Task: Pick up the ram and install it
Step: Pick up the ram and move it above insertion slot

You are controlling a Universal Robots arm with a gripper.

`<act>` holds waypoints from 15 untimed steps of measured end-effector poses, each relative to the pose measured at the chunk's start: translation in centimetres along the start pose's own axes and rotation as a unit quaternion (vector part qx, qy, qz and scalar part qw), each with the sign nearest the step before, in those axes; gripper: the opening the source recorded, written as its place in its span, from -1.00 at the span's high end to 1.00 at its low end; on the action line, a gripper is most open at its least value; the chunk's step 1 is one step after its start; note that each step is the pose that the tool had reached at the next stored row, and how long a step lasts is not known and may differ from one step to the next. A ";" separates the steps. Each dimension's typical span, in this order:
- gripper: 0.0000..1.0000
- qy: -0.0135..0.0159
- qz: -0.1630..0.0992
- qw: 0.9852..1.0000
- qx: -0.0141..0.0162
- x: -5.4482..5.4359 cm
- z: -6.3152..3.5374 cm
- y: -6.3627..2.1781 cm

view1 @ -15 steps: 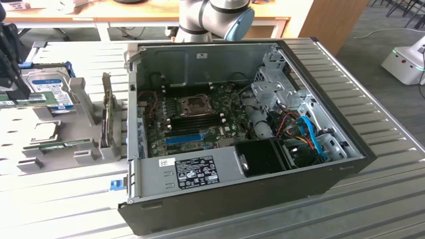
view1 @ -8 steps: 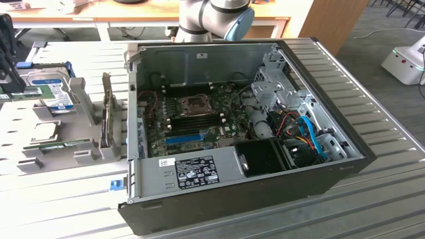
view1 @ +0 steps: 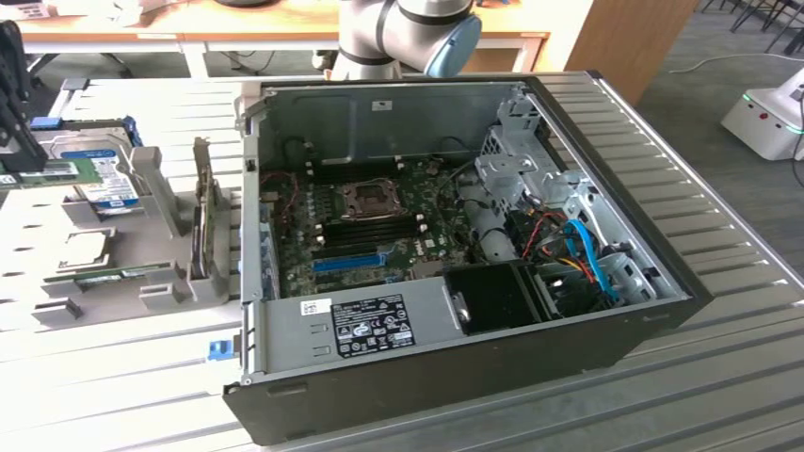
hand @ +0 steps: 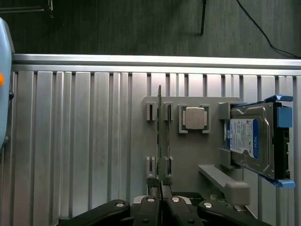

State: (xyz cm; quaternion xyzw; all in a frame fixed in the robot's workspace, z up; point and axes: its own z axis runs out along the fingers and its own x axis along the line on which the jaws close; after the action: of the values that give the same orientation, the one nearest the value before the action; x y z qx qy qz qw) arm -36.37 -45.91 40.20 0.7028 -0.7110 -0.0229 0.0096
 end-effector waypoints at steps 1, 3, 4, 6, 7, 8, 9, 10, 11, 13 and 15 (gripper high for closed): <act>0.76 0.000 0.000 1.000 0.000 0.0 0.00 -0.22; 0.76 0.000 0.000 1.000 0.000 0.0 -0.02 -0.76; 0.76 0.000 0.000 1.000 0.000 0.0 -0.03 -1.04; 0.76 0.000 0.000 1.000 0.000 0.0 -0.05 -1.58; 0.76 0.000 0.000 1.000 0.000 0.0 -0.06 -1.83; 0.76 0.000 0.000 1.000 0.000 0.0 -0.09 -2.09; 0.76 0.000 0.000 1.000 0.000 0.0 -0.09 -2.33; 0.76 0.000 0.000 1.000 0.000 0.0 -0.10 -2.56; 0.76 0.000 0.000 1.000 0.000 0.0 -0.11 -2.79; 0.76 0.000 0.000 1.000 0.000 0.0 -0.13 -3.28; 0.76 0.000 0.000 1.000 0.000 -0.1 -0.16 -3.77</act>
State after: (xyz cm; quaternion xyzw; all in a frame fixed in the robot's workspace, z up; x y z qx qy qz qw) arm -32.60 -45.91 40.18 0.7027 -0.7111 -0.0231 0.0096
